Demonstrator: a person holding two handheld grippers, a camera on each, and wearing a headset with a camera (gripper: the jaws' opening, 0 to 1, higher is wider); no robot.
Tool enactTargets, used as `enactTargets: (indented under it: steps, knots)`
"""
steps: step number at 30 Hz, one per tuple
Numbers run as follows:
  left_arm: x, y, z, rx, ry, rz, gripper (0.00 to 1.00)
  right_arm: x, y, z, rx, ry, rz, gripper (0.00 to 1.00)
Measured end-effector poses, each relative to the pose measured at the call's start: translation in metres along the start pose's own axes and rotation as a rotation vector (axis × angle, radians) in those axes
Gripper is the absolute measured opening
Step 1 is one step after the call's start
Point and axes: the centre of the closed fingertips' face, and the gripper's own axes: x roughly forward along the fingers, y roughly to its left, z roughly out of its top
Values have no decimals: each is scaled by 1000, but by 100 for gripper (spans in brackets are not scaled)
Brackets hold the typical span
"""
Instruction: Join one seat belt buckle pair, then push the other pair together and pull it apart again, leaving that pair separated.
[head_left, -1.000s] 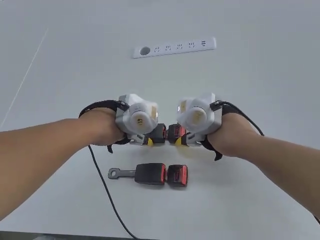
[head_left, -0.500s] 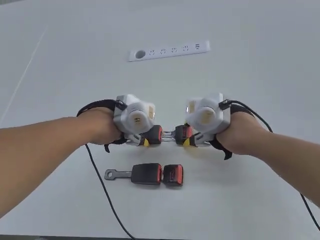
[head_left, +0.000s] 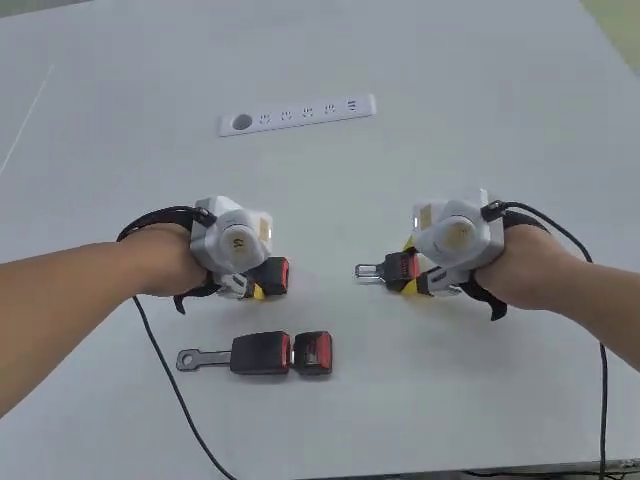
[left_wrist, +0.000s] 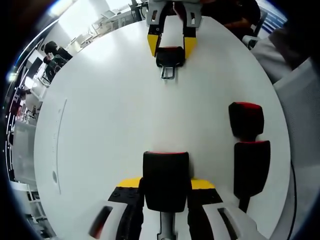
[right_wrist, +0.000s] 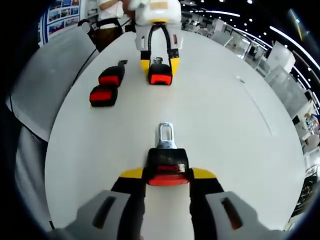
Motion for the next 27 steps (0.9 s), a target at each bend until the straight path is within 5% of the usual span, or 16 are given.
enactTargets:
  steps: [6, 16, 19, 22, 27]
  knots:
    - [-1, 0, 0, -14, -6, 4, 34, -19, 3, -24, 0, 46, -8, 33]
    - [-2, 0, 0, -29, 5, 15, 34, -28, 4, -38, 11, 83, -20, 34]
    - [-4, -3, -3, 17, 48, -4, 35, -30, -4, -39, 34, 88, -67, 42]
    - [-6, -4, 0, -16, 23, 2, 38, -30, -4, -41, 42, 94, -76, 45]
    - [-21, 1, -1, -55, 5, 78, 41, -40, 0, -44, 107, 50, -127, 50]
